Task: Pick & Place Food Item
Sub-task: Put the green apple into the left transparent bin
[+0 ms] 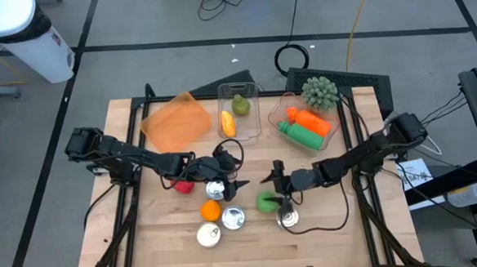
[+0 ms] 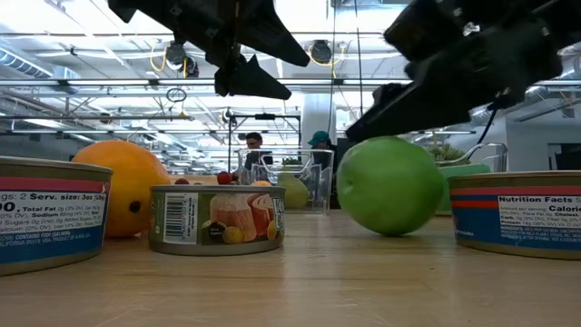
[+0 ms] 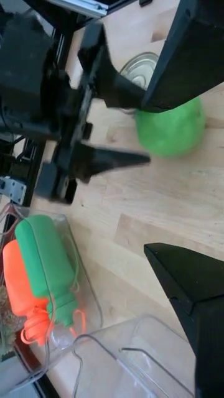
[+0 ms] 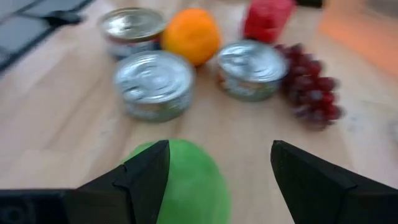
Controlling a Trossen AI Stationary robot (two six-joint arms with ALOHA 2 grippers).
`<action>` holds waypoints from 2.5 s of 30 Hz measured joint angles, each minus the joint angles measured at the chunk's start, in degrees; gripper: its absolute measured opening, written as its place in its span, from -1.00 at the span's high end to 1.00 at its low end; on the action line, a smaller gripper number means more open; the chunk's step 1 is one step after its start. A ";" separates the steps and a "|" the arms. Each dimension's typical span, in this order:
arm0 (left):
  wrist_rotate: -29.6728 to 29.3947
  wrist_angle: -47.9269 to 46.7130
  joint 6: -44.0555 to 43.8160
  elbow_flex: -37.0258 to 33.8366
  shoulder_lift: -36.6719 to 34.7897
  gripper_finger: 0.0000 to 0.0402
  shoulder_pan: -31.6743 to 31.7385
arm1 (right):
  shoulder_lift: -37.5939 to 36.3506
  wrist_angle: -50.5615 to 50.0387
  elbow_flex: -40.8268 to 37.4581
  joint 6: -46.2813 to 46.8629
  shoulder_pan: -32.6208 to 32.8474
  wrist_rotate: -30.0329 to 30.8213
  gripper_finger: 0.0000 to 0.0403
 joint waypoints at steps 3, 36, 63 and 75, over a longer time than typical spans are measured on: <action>0.01 0.02 -1.68 0.00 0.01 -0.81 -0.02 | -3.67 -6.92 -0.02 1.20 0.54 -2.10 -0.30; 15.52 26.79 -10.15 0.33 22.85 -0.73 -1.13 | -2.82 -11.09 -1.38 9.60 3.83 -2.05 -0.41; 14.49 30.01 -8.27 0.33 22.86 -0.70 1.61 | 6.09 1.20 -1.22 1.73 2.05 -2.39 -0.71; 14.49 29.97 -8.01 0.33 22.86 -0.61 1.61 | 6.07 4.58 -1.38 -2.79 0.87 -2.06 -0.33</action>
